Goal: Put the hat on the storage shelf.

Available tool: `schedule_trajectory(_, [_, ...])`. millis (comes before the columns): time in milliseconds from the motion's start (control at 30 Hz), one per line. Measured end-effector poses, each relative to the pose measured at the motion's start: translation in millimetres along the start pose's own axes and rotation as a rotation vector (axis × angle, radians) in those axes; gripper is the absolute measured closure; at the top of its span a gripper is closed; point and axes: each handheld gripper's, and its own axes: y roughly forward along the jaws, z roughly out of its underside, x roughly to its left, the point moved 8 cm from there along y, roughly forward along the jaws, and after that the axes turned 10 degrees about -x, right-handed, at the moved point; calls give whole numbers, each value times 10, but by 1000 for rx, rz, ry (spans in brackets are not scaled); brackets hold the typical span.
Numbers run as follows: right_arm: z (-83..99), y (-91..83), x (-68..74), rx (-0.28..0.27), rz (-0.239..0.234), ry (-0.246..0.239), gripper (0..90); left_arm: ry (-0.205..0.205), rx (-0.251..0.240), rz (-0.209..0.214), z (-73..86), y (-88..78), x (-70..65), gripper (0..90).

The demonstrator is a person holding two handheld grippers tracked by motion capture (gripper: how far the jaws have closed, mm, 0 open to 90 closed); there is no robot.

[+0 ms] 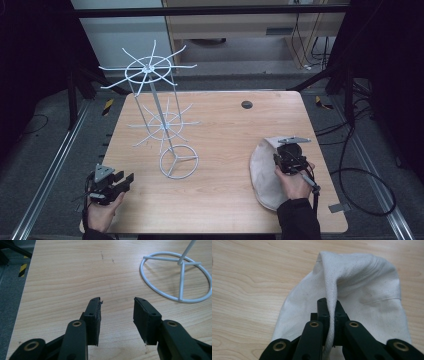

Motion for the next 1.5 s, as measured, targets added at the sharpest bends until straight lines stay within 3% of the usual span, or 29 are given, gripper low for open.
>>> schedule_trajectory(167, [-89,-103,29,-68,-41,-21,884,0,-3,3,-5,-4,-2,576])
schedule_trajectory(200, [-141,-165,43,-105,-73,-32,885,-4,-6,3,-9,-5,-2,576])
schedule_trajectory(233, [-141,-165,43,-105,-73,-32,885,-4,-6,3,-9,-5,-2,576])
schedule_trajectory(400, [-269,-316,101,-209,-143,-64,885,5,-1,7,-5,-1,-8,577])
schedule_trajectory(567, [-343,-411,181,-267,-211,-87,885,5,-3,10,-7,-3,-15,577])
schedule_trajectory(667, [-367,-444,200,-285,-229,-90,885,2,-6,10,-10,-2,-17,577])
schedule_trajectory(800, [-444,-563,258,-351,-296,-91,885,7,-5,14,-10,-3,-20,577])
schedule_trajectory(1333, [-727,-997,507,-534,-432,-101,885,-2,-10,7,-3,9,-12,566])
schedule_trajectory(1500, [-810,-1139,591,-573,-441,-118,885,2,-8,5,-3,6,-6,562])
